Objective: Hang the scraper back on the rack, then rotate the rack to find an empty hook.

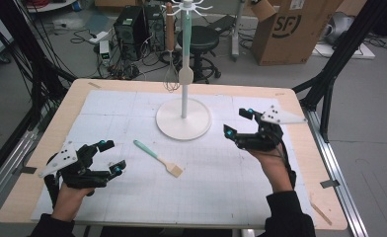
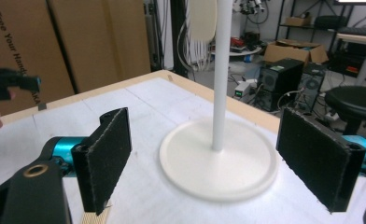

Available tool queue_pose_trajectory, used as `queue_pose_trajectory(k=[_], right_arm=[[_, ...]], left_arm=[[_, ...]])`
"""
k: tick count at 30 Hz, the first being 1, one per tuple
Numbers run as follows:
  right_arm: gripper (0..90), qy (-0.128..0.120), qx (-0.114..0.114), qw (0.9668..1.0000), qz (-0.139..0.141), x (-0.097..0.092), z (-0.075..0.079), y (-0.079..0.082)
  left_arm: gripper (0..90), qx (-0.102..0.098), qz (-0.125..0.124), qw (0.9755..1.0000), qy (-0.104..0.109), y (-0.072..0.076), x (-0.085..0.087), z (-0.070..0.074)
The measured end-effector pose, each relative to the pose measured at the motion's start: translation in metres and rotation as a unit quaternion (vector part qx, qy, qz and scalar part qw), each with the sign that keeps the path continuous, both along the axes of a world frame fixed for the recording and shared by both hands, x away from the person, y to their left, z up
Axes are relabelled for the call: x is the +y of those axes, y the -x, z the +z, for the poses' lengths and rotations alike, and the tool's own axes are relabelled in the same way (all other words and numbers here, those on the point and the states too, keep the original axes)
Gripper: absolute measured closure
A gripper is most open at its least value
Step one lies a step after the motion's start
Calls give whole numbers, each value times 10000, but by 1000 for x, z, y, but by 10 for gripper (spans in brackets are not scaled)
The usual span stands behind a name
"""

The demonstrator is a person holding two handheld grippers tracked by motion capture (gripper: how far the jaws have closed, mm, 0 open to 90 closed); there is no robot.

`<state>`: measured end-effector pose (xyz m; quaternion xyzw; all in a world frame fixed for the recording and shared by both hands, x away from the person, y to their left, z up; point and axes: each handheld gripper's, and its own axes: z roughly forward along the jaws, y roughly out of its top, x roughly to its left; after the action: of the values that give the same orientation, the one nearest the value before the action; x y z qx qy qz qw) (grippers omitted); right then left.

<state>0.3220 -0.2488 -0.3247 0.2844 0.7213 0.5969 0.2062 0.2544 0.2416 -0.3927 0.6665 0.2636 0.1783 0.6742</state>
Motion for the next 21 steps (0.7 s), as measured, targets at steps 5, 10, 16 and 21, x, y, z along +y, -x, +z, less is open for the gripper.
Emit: queue_pose_trajectory(k=[5, 10, 16, 21], right_arm=[[171, -13, 69, 9998, -196, -13, -22, 19], [172, -111, 165, 9995, -263, -19, -33, 27], [172, -208, 119, 9995, -222, -22, -24, 27], [182, -265, 85, 9995, -140, -19, -13, 23]], left_arm=[[180, -18, 24, 10000, 2, -1, 0, -1], [181, -36, 48, 10000, 9, 0, 1, -3], [180, -40, 40, 10000, 31, 1, 0, -3], [180, -41, 69, 10000, 8, 1, 2, -3]])
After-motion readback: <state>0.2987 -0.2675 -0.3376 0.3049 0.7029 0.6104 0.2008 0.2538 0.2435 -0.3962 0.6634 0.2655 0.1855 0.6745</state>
